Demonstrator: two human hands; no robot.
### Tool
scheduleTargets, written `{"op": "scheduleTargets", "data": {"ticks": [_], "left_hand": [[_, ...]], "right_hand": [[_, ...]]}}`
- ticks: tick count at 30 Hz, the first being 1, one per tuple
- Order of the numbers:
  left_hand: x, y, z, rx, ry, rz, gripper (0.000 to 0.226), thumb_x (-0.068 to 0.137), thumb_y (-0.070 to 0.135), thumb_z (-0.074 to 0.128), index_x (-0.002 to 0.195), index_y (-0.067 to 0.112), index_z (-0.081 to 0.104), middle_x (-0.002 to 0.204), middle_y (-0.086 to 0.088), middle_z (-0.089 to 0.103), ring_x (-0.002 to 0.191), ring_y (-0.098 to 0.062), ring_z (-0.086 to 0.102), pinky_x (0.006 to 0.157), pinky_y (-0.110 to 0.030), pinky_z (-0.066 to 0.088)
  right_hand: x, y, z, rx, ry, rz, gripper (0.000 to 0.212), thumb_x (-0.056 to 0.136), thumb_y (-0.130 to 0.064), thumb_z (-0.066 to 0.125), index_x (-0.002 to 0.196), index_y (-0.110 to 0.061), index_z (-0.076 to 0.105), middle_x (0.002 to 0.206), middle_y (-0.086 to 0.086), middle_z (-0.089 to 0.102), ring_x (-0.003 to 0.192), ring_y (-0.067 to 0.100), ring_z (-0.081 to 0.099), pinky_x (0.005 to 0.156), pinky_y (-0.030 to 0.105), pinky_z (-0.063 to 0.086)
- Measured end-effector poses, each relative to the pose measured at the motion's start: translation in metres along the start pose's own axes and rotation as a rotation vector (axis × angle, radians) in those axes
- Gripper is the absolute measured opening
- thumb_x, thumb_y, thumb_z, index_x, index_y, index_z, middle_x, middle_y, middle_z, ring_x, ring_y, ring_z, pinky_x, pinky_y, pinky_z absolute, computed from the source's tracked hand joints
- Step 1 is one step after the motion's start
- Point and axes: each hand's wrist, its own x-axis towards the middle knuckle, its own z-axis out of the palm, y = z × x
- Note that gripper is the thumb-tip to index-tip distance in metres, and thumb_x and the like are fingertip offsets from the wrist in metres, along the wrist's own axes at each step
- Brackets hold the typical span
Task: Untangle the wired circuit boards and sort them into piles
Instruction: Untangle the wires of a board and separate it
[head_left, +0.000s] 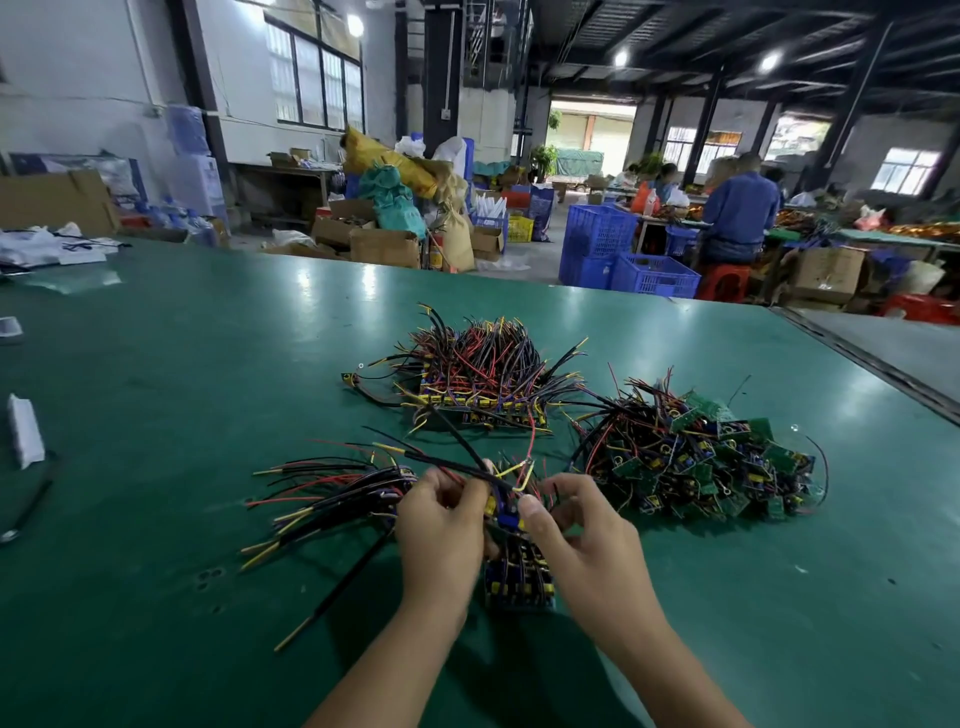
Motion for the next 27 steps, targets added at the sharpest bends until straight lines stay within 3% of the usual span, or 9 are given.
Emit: {"op": "scheduleTargets", "data": {"ticks": [5,9,12,14,16,18,21,24,27], "left_hand": [[-0.008,0.005,0.008,-0.154,-0.064,0.005,0.019,0.088,0.006,0.063,0.07,0.005,0.055,0.058,-0.012,0.061,0.043,-0.023,0.058,0.041,-0.028,0.046],[-0.01,0.011,0.002,-0.309,-0.342,-0.029,0.015,0.096,0.015,0.051,0.083,0.009,0.054,0.056,-0.009,0.059,0.042,-0.026,0.058,0.042,-0.027,0.046],[-0.009,0.012,-0.003,-0.165,-0.477,0.049,0.022,0.085,0.035,0.061,0.082,0.014,0.055,0.054,-0.005,0.054,0.042,-0.023,0.051,0.043,-0.029,0.042],[-0.011,0.012,-0.003,-0.058,-0.489,0.089,0.033,0.088,0.042,0.064,0.071,0.015,0.053,0.049,-0.001,0.047,0.039,-0.019,0.043,0.041,-0.027,0.035],[-0.013,0.013,-0.003,-0.061,-0.451,0.124,0.039,0.087,0.047,0.061,0.064,0.017,0.051,0.047,0.001,0.043,0.038,-0.016,0.037,0.04,-0.026,0.031],[-0.014,0.016,-0.004,-0.156,-0.377,0.144,0.035,0.082,0.046,0.058,0.065,0.015,0.054,0.049,0.001,0.047,0.037,-0.014,0.039,0.038,-0.023,0.033],[-0.012,0.02,-0.006,-0.277,-0.311,0.158,0.031,0.085,0.041,0.056,0.061,0.021,0.06,0.056,-0.001,0.056,0.038,-0.013,0.042,0.038,-0.021,0.035],[-0.015,0.021,-0.005,-0.281,-0.343,0.155,0.034,0.084,0.045,0.057,0.06,0.022,0.061,0.053,0.0,0.049,0.043,-0.009,0.039,0.039,-0.019,0.032],[-0.022,0.018,-0.003,-0.176,-0.45,0.212,0.039,0.089,0.052,0.061,0.061,0.024,0.062,0.05,0.003,0.037,0.044,-0.009,0.03,0.041,-0.022,0.024]], "right_hand": [[0.003,0.003,0.002,-0.045,-0.042,-0.015,0.063,0.079,-0.07,0.039,0.066,-0.011,0.057,0.047,-0.008,0.043,0.046,0.006,0.035,0.047,0.022,0.026],[0.006,0.007,-0.007,0.055,0.024,-0.051,0.044,0.086,-0.059,0.046,0.058,-0.026,0.046,0.047,-0.011,0.036,0.046,0.005,0.03,0.046,0.019,0.022],[0.007,0.006,-0.008,0.076,0.08,-0.111,0.041,0.087,-0.056,0.048,0.055,-0.029,0.046,0.059,-0.009,0.044,0.054,0.007,0.04,0.052,0.018,0.029],[0.008,0.005,-0.007,0.095,0.105,-0.114,0.036,0.084,-0.057,0.049,0.058,-0.032,0.052,0.069,-0.01,0.051,0.063,0.008,0.048,0.058,0.019,0.035],[0.007,0.004,-0.008,0.089,0.165,-0.097,0.021,0.082,-0.059,0.051,0.079,-0.039,0.057,0.076,-0.009,0.055,0.071,0.009,0.053,0.063,0.02,0.041],[0.005,0.005,-0.009,0.08,0.292,-0.075,0.024,0.081,-0.061,0.057,0.096,-0.043,0.051,0.078,-0.005,0.055,0.072,0.009,0.052,0.062,0.017,0.042],[0.002,-0.001,-0.012,0.055,0.429,-0.152,0.027,0.078,-0.061,0.065,0.088,-0.043,0.046,0.067,-0.009,0.046,0.059,0.011,0.042,0.053,0.015,0.034],[0.002,-0.003,-0.011,0.083,0.314,-0.226,0.03,0.08,-0.061,0.057,0.08,-0.031,0.053,0.064,-0.004,0.048,0.052,0.007,0.038,0.049,0.019,0.03],[0.004,0.0,-0.009,0.145,0.096,-0.157,0.059,0.084,-0.071,0.045,0.066,-0.015,0.051,0.055,-0.001,0.035,0.052,0.005,0.029,0.049,0.024,0.023]]}}
